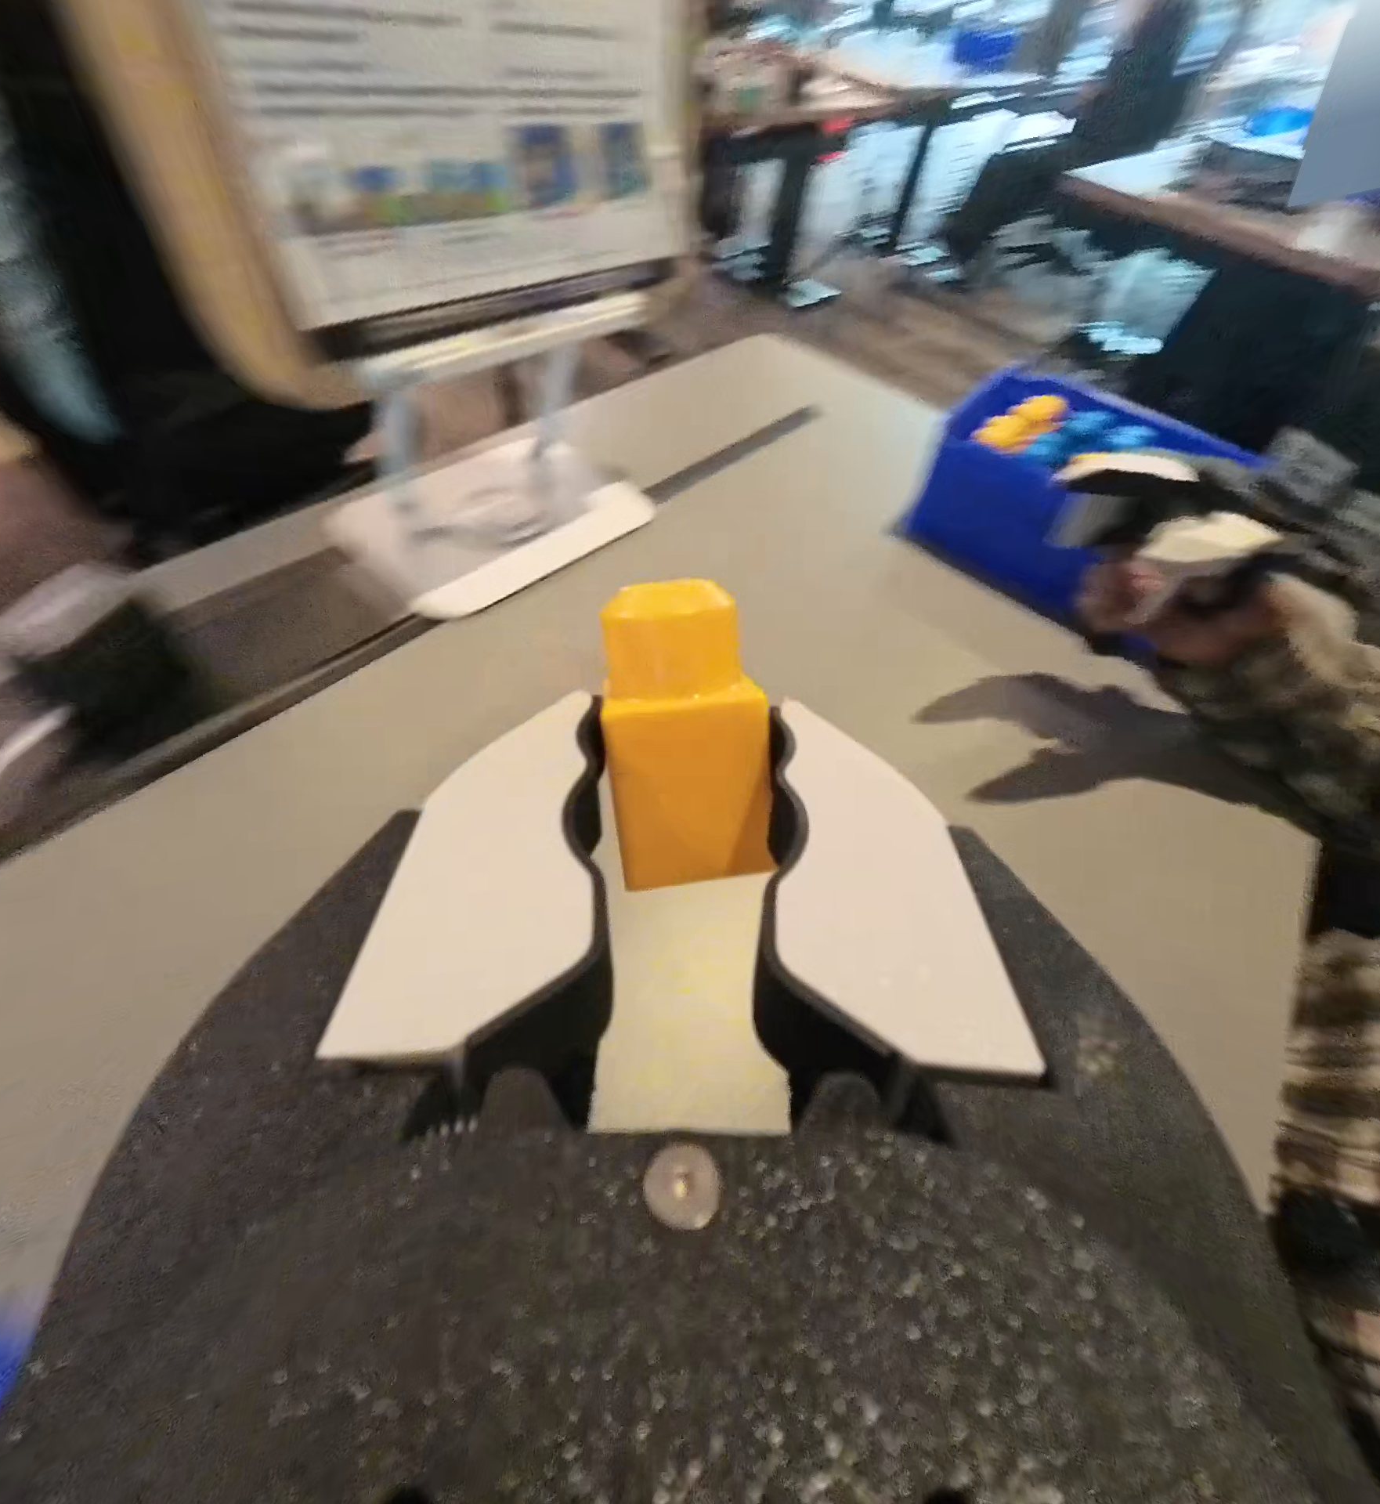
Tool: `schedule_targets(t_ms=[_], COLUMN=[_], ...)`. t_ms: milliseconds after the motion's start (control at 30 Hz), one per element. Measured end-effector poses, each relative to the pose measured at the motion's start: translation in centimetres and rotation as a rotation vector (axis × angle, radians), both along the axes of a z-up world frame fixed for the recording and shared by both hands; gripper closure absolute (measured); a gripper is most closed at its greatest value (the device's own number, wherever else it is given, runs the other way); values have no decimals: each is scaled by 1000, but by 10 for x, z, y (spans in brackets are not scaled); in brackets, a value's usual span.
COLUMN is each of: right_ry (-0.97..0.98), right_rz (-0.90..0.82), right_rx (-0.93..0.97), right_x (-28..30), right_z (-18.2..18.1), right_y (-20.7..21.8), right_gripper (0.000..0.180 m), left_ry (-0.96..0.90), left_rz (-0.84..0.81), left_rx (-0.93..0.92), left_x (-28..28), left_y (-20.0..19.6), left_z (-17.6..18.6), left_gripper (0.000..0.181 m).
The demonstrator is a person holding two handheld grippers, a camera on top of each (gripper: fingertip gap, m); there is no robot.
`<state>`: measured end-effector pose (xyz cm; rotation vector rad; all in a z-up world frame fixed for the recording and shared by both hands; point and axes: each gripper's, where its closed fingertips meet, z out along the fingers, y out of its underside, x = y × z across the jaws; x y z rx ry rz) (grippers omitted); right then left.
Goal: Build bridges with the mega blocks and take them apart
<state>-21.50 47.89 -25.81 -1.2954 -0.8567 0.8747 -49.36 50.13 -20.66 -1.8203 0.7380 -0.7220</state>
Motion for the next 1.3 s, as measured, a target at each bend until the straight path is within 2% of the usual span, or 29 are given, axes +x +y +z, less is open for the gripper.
schedule_targets(t_ms=[67, 200, 333, 500, 667, 800, 967, 1067, 1167, 1300], right_ry=[-13, 64, 140, 147, 95, 87, 75, -47, -185, -548], right_rz=[111, 295, 401, 469, 519, 556, 580, 556, 527, 450], right_rx=[9, -62, -120, -185, -225, -206, -206, -174, -158, -140], right_x=[-18, -47, -62, -75, -87, -94, -98, -101, -100, -90], right_z=[8, 22, 20, 5, -8, -10, -7, -10, -10, -28], right_y=[-4, -6, -7, -11, -21, -31, -36, -35, -26, -1], right_gripper=[117, 121, 134, 138, 133, 149, 152, 152, 152, 152], left_ry=[-75, -231, -327, -261, -248, -258, -267, -271, -257, -136], left_rz=[-197, -441, -526, -596, -606, -603, -607, -599, -526, -334], left_rx=[27, 2, -16, -7, 15, 16, 28, -11, -36, 2], left_x=[67, 156, 189, 199, 202, 202, 202, 199, 183, 135], left_y=[-11, -24, -33, -53, -60, -62, -64, -60, -44, -7], left_z=[-13, -52, -75, -86, -85, -84, -81, -83, -87, -102], left_gripper=[143, 143, 143, 143, 143, 143, 143, 142, 123, 119])
